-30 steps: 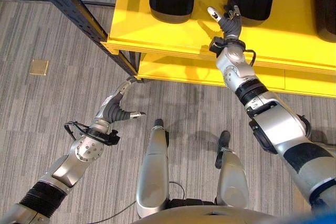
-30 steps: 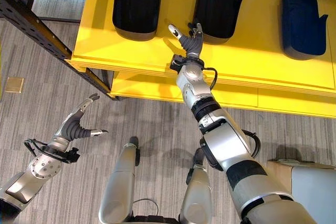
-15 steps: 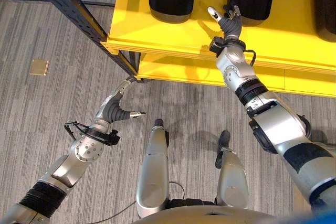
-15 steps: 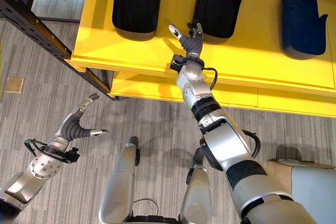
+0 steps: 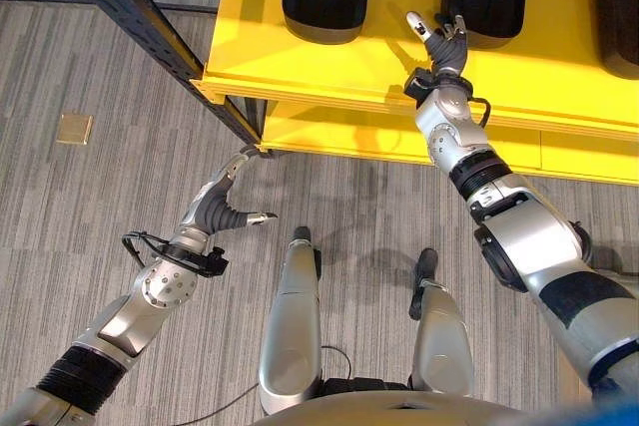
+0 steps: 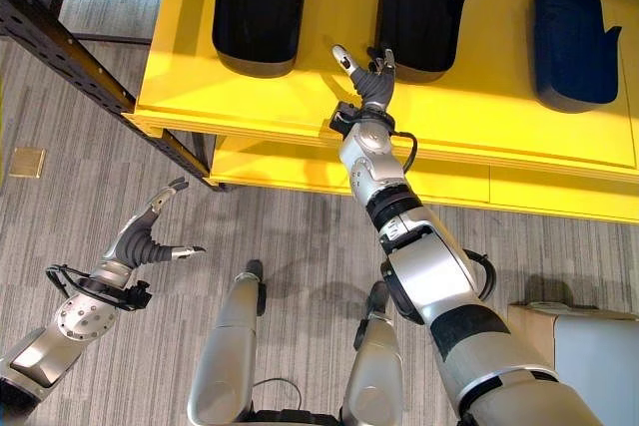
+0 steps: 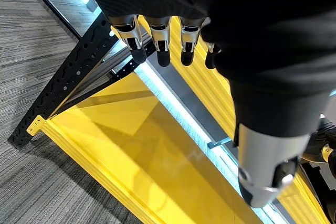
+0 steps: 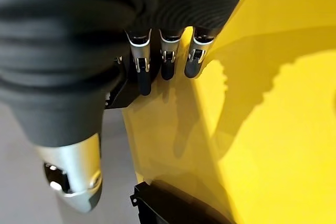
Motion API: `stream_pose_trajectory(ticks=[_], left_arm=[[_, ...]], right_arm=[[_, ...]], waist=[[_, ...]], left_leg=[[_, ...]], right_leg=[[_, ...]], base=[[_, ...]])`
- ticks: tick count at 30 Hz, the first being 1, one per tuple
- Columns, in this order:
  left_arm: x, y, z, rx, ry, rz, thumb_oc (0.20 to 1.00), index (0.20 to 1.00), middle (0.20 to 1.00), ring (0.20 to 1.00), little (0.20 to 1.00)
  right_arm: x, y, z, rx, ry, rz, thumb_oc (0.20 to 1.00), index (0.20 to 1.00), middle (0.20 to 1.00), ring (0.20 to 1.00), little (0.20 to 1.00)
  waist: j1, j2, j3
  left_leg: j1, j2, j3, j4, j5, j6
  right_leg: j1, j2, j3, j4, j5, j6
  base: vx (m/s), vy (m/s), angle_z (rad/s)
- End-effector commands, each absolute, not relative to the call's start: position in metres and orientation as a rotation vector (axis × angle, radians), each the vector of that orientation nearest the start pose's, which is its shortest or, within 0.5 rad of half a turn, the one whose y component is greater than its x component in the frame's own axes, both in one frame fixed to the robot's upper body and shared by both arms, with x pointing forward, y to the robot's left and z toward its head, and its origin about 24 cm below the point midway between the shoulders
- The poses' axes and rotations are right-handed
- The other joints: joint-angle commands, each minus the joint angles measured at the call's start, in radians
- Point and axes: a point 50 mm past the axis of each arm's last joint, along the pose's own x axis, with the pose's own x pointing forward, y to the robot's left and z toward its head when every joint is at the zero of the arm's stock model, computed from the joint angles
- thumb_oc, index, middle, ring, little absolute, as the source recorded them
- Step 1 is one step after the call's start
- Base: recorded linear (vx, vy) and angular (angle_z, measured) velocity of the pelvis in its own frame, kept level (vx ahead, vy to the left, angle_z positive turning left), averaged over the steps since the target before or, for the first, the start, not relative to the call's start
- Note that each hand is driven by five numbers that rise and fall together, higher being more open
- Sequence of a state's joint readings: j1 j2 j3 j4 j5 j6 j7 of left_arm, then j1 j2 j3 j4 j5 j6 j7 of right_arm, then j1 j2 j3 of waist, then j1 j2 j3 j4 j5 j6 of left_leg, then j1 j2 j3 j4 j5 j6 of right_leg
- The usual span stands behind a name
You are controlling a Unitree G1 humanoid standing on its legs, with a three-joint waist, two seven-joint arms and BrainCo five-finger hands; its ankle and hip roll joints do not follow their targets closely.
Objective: Move parts from the plastic box to the shelf.
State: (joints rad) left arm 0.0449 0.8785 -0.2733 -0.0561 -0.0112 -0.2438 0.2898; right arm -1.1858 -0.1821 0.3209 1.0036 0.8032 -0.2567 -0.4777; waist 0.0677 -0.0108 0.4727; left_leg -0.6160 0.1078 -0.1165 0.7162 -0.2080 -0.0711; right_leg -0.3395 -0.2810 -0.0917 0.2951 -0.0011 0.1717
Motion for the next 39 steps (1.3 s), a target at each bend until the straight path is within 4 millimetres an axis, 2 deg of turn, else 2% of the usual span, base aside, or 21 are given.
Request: stream_pose_trajectory(ticks=[1,11,23,24,26,28,29,33,39], left_arm=[[0.227,0.225,0.108,0.739,-0.342,-0.147,1.0,1.0,1.0,1.0,1.0],[0.228,0.226,0.108,0.738,-0.341,-0.139,1.0,1.0,1.0,1.0,1.0],[0.228,0.227,0.106,0.735,-0.336,-0.12,1.0,1.0,1.0,1.0,1.0],[0.229,0.227,0.106,0.732,-0.34,-0.111,1.0,1.0,1.0,1.0,1.0],[0.23,0.227,0.105,0.735,-0.34,-0.099,1.0,1.0,1.0,1.0,1.0],[0.23,0.228,0.104,0.741,-0.336,-0.092,1.0,1.0,1.0,1.0,1.0],[0.229,0.228,0.103,0.743,-0.334,-0.083,1.0,1.0,1.0,1.0,1.0],[0.229,0.228,0.103,0.753,-0.343,-0.068,1.0,1.0,1.0,1.0,1.0],[0.229,0.223,0.111,0.801,-0.415,-0.04,1.0,1.0,1.0,1.0,1.0]], right_arm=[[0.417,-0.137,0.245,0.446,-0.343,-0.291,1.0,1.0,1.0,1.0,1.0],[0.416,-0.137,0.243,0.448,-0.346,-0.291,1.0,1.0,1.0,1.0,1.0],[0.4,-0.116,0.255,0.461,-0.475,-0.172,1.0,1.0,1.0,1.0,1.0],[0.39,-0.104,0.256,0.463,-0.522,-0.097,1.0,1.0,1.0,1.0,1.0],[0.376,-0.094,0.257,0.479,-0.579,-0.013,1.0,1.0,1.0,1.0,1.0],[0.372,-0.093,0.255,0.489,-0.589,0.005,1.0,1.0,1.0,1.0,1.0],[0.362,-0.088,0.255,0.507,-0.62,0.054,1.0,1.0,1.0,1.0,1.0],[0.349,-0.084,0.25,0.536,-0.65,0.104,1.0,1.0,1.0,1.0,1.0],[0.32,-0.087,0.226,0.549,-0.672,0.176,1.0,1.0,1.0,1.0,1.0]], waist=[[0.018,0.015,-0.009],[0.013,0.015,-0.008],[0.001,0.004,-0.013],[-0.004,0.0,-0.013],[-0.011,-0.005,-0.014],[-0.015,-0.007,-0.016],[-0.018,-0.011,-0.015],[-0.026,-0.017,-0.015],[-0.048,-0.035,-0.017]], left_leg=[[0.03,0.009,0.042,-0.169,0.112,0.023],[0.031,0.011,0.044,-0.168,0.112,0.023],[0.033,0.015,0.046,-0.169,0.114,0.024],[0.036,0.017,0.049,-0.17,0.114,0.024],[0.037,0.017,0.051,-0.171,0.117,0.023],[0.036,0.017,0.052,-0.171,0.117,0.023],[0.036,0.019,0.051,-0.172,0.118,0.023],[0.037,0.021,0.055,-0.174,0.119,0.023],[0.044,0.03,0.058,-0.179,0.121,0.021]], right_leg=[[-0.042,0.01,0.036,0.179,-0.09,-0.035],[-0.042,0.011,0.035,0.18,-0.09,-0.036],[-0.042,0.014,0.041,0.181,-0.088,-0.037],[-0.043,0.014,0.042,0.181,-0.087,-0.037],[-0.045,0.013,0.041,0.18,-0.084,-0.036],[-0.046,0.013,0.041,0.181,-0.085,-0.036],[-0.047,0.013,0.042,0.18,-0.085,-0.037],[-0.045,0.012,0.043,0.177,-0.084,-0.036],[-0.047,0.011,0.047,0.173,-0.083,-0.035]], base=[[0.0,0.0,0.0],[0.0,0.0,0.0],[0.0,0.0,0.0],[0.0,0.0,0.0],[0.0,-0.002,-0.04],[0.0,-0.001,-0.02],[0.0,0.0,0.0],[0.0,0.0,0.0],[-0.01,-0.003,-0.01]])
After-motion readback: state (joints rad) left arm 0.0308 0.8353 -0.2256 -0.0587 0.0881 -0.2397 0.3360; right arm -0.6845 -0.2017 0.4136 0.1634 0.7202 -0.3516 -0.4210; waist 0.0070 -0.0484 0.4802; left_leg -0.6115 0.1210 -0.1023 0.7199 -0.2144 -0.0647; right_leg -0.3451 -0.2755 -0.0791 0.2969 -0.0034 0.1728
